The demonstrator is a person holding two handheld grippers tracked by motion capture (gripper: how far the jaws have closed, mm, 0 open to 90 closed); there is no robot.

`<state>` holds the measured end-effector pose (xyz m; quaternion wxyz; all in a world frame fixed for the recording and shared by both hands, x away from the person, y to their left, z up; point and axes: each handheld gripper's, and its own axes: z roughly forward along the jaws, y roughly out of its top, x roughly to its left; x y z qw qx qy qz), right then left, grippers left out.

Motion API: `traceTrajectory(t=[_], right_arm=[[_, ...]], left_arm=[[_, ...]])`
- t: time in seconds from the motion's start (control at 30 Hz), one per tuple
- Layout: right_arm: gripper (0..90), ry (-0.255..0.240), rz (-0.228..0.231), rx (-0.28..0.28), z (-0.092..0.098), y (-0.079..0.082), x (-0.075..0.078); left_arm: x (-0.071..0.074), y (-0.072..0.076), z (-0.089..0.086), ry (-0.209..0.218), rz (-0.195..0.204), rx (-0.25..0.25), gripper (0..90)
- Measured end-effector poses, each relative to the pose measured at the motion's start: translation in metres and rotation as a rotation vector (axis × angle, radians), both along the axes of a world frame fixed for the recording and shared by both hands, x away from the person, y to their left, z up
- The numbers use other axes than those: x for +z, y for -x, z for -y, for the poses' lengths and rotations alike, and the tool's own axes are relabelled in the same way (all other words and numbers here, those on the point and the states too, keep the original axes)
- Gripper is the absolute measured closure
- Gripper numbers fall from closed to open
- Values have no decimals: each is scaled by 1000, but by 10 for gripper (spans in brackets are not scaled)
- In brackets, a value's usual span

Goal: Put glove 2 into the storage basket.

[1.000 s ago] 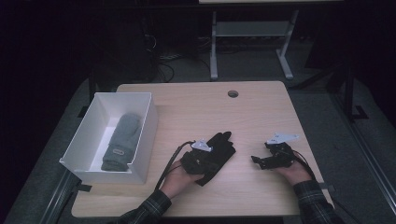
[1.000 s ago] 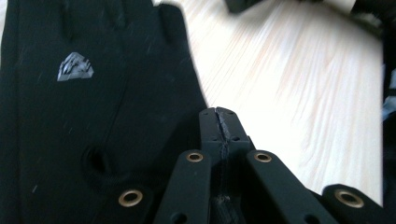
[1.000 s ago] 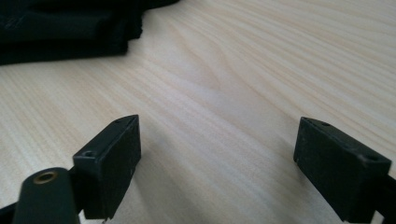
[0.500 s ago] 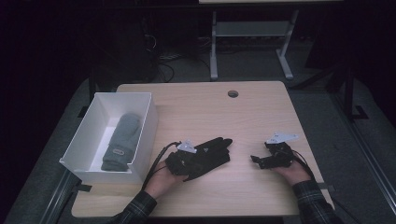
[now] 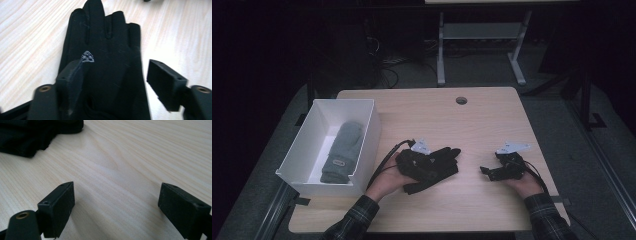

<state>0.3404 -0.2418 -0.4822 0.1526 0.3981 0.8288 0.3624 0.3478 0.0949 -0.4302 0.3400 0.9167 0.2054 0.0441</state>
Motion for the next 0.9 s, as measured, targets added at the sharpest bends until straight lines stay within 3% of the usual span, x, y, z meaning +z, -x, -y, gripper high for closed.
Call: traceTrajectory(t=[0.17, 0.43, 0.77, 0.9], right_arm=[[136, 0, 1, -1, 0, 0, 0], [136, 2, 5, 0, 0, 0, 0], [137, 2, 5, -1, -1, 0, 0], [137, 2, 5, -1, -1, 0, 0]], left_arm=[[-4, -15, 3, -30, 29, 0, 156], [-19, -21, 5, -56, 17, -13, 134], [-32, -25, 1, -23, -55, -15, 138], [-33, -23, 1, -6, -51, -22, 177]])
